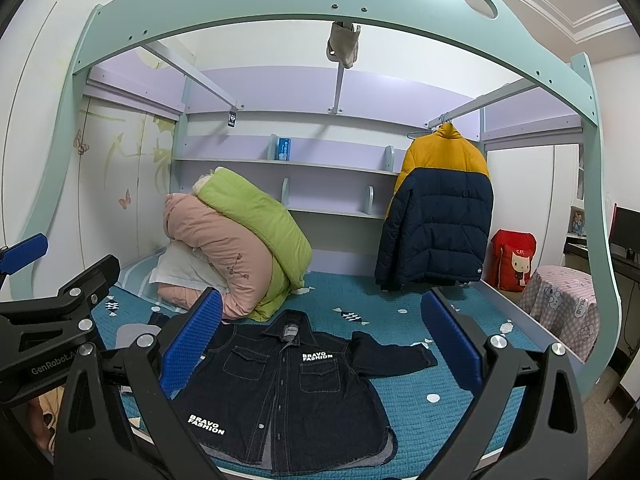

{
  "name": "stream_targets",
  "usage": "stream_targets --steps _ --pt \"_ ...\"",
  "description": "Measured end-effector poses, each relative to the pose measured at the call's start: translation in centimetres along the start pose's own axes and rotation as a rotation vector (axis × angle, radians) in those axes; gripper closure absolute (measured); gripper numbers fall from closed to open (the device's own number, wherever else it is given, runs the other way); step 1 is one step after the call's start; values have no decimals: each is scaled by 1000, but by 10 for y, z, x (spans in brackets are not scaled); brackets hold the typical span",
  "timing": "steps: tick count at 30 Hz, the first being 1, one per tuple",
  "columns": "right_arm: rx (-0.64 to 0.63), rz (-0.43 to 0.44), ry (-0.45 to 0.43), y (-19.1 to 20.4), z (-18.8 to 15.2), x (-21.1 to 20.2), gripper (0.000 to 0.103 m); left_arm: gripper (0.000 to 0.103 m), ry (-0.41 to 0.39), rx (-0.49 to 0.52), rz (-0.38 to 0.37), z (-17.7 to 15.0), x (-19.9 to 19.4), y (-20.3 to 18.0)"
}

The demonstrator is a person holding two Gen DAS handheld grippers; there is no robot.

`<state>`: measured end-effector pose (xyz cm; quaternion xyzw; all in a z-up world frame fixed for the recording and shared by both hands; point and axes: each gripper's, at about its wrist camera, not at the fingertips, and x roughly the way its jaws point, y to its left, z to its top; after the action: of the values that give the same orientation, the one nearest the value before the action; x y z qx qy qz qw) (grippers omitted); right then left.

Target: Fold large clothes

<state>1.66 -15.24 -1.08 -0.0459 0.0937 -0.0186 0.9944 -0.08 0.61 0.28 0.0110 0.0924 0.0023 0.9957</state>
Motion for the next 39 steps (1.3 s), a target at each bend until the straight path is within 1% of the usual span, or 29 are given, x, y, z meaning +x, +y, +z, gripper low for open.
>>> stream_targets --steps 11,15,39 --pt "-2 -4 -3 3 1 -1 7 5 -2 2 2 0 0 0" --pt "-3 -6 -5 2 -1 -2 7 5 -2 1 4 4 -3 9" --pt "3 -3 -2 -1 -2 0 7 5 -4 7 5 3 -3 7"
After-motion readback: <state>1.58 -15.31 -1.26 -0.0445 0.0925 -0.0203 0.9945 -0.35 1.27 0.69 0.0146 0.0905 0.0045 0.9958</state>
